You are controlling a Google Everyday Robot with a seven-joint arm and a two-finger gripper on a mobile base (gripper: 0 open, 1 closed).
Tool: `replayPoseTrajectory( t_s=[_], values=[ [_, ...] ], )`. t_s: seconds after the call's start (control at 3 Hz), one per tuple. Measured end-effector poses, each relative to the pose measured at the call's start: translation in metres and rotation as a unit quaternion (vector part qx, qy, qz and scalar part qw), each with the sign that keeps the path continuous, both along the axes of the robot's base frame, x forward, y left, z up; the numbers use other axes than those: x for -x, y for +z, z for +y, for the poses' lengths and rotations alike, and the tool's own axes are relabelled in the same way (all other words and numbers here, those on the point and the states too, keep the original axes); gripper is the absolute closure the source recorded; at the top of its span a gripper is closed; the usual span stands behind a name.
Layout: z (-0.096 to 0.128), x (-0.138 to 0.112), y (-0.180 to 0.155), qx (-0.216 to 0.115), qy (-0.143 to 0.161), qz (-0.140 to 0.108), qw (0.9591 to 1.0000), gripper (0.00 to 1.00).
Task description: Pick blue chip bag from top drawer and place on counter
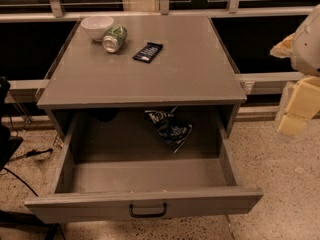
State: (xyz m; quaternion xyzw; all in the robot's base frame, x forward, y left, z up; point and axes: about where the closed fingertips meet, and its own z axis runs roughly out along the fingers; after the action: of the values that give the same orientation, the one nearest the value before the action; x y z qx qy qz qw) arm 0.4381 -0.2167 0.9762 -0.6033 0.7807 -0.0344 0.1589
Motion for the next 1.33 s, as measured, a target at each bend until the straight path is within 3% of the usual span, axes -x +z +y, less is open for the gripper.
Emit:
replayPoseTrajectory(
  t_s=[0.67, 1.0, 1.33],
  values=[
    [0.007, -0.002, -0.001, -0.015, -0.01, -0.007, 0.9998, 0.0],
    [0.017, -0.006, -0.009, -0.044, -0.033, -0.014, 0.9984, 0.0],
    [0.031, -0.01, -0.02, -0.074, -0.073, -0.022, 0.9944, 0.0]
  ],
)
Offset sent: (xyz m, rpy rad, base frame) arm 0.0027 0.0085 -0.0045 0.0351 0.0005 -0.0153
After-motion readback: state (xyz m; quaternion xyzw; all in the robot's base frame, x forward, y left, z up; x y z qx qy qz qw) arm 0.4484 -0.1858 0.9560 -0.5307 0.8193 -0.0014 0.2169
